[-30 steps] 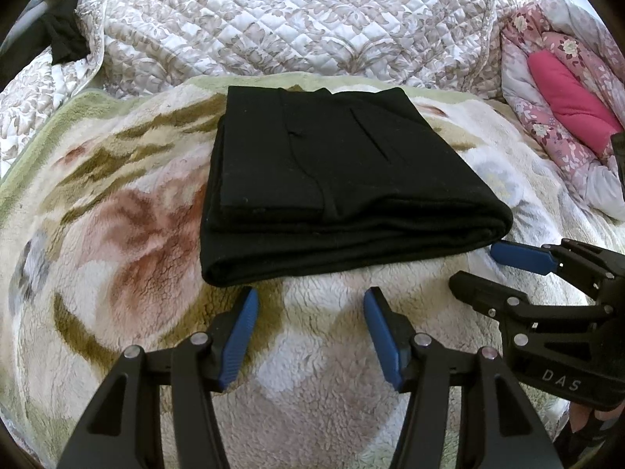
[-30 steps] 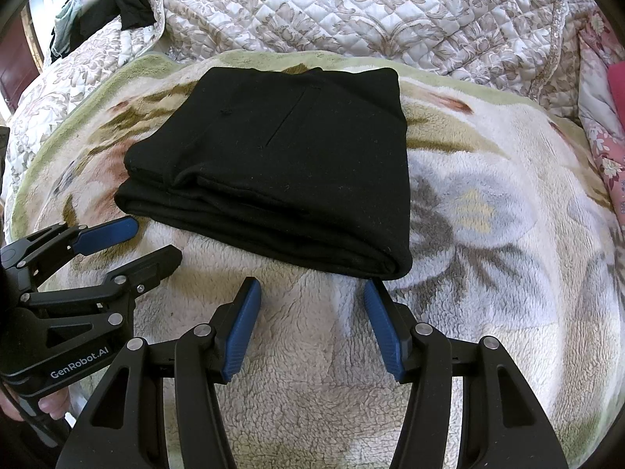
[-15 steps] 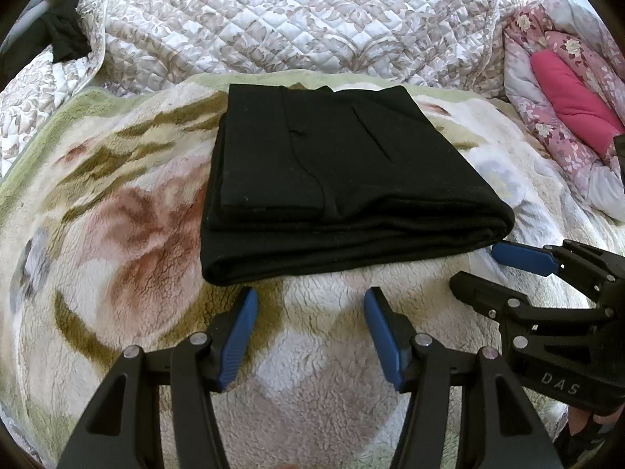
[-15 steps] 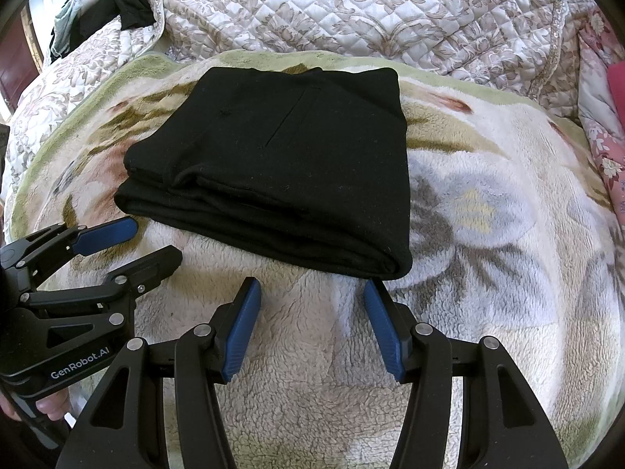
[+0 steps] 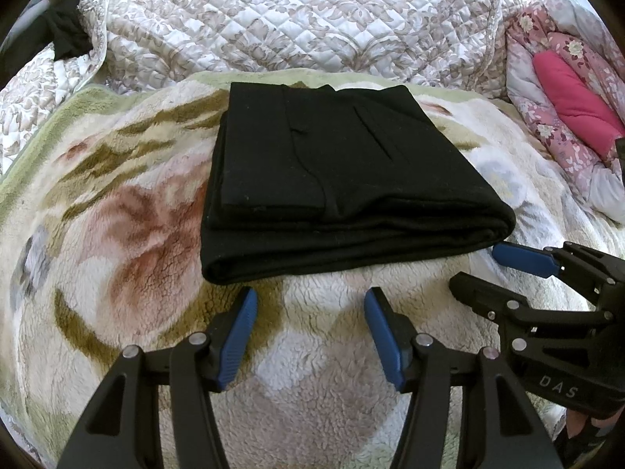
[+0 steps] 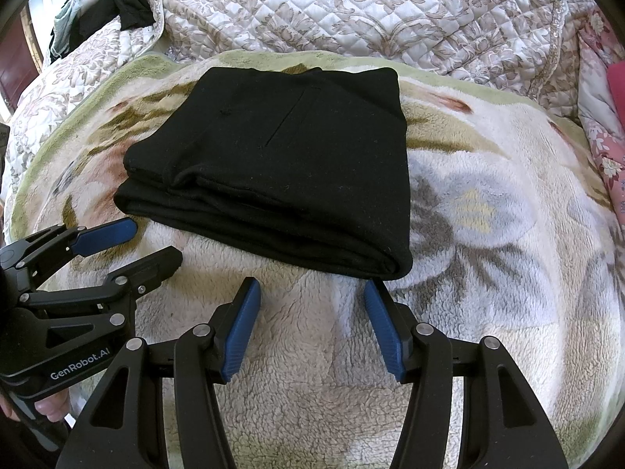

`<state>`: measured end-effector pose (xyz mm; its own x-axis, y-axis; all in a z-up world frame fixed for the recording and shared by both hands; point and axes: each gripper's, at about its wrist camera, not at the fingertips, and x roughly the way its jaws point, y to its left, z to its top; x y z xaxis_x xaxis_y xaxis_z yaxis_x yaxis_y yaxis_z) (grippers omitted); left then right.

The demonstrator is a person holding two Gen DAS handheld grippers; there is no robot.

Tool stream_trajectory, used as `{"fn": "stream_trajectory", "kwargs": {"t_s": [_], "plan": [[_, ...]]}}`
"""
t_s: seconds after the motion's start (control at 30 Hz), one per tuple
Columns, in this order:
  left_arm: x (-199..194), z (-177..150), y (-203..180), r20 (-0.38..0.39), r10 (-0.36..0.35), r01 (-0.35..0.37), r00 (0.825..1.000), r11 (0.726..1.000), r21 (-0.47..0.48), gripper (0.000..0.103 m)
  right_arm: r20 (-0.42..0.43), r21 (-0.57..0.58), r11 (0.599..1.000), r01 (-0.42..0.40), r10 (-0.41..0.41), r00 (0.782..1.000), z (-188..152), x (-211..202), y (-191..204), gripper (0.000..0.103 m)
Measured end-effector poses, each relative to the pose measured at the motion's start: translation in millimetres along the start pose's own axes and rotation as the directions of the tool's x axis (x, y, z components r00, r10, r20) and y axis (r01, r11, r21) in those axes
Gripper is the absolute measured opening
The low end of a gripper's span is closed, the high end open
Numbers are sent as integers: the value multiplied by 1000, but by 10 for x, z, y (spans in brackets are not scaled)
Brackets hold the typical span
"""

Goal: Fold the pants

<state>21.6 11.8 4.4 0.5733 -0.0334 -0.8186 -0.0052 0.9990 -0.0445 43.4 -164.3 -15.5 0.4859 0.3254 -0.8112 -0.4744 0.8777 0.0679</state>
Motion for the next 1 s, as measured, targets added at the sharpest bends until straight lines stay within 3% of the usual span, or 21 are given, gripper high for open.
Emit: {"fn": "stream_trajectory", "kwargs": {"t_s": [1.0], "plan": [[5, -1, -11, 4, 6, -6, 1000, 1000, 5, 61, 3, -6, 1000, 6, -6, 1000, 1, 8, 1, 57]]}}
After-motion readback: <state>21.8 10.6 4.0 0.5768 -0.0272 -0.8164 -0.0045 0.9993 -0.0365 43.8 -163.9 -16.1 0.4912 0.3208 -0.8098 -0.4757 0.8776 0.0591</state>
